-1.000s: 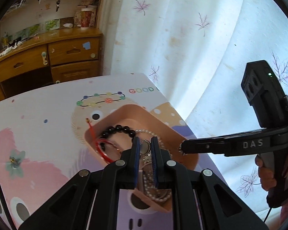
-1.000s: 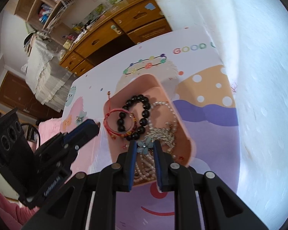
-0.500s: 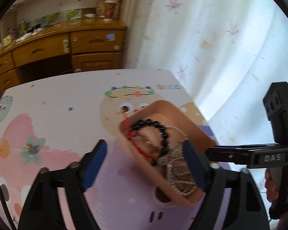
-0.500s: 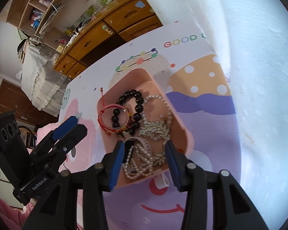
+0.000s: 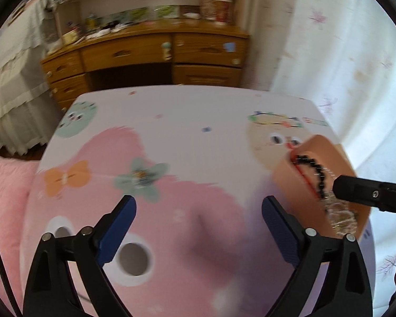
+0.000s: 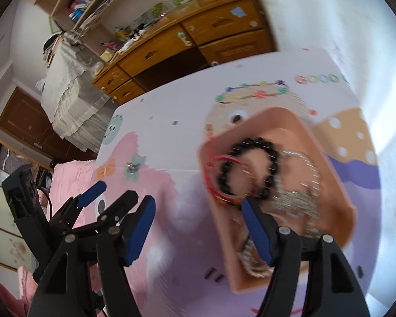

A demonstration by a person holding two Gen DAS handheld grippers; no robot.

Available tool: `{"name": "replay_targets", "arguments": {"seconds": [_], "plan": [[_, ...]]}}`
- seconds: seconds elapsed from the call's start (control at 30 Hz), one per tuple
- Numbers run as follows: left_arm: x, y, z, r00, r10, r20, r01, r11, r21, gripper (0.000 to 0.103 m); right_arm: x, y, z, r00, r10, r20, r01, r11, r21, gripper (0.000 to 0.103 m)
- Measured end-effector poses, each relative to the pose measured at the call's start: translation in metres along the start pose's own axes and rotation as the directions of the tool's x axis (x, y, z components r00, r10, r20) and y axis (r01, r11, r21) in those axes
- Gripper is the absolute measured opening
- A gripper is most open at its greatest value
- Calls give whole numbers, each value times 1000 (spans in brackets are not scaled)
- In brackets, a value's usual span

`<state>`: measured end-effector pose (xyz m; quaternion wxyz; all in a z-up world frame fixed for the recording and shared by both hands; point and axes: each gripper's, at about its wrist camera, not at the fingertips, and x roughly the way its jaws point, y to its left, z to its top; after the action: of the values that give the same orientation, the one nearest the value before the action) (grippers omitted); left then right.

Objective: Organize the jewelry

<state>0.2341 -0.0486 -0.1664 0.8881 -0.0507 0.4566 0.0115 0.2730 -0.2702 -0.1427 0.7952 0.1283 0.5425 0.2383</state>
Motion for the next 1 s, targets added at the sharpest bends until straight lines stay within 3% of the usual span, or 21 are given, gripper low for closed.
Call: {"name": "replay_targets", "arguments": {"seconds": [0.4,0.57,0.67,0.83,0.9,1.0], "plan": [[4,103,-22,993,22,-113,-23,1000,-9,96,73,103,7,999,-42,-34,36,984,-173,68],[9,139,-27,985,26,-169,-31,999,-29,96,109,140,7,996,-91,4,89,970,-225,68],[14,157,-32,977,-6,-214,-6,999,-54,96,131,155,7,992,-125,20,126,962,-244,68],[19,183,-40,969,-19,-245,-4,996,-92,96,161,169,4,980,-197,28,198,946,-256,57],[19,191,-42,973,-17,-231,-8,994,-107,96,170,170,4,975,-223,24,221,942,-251,48],[19,203,-41,977,-29,-211,0,991,-136,96,179,167,6,969,-245,15,242,942,-233,43]]}}
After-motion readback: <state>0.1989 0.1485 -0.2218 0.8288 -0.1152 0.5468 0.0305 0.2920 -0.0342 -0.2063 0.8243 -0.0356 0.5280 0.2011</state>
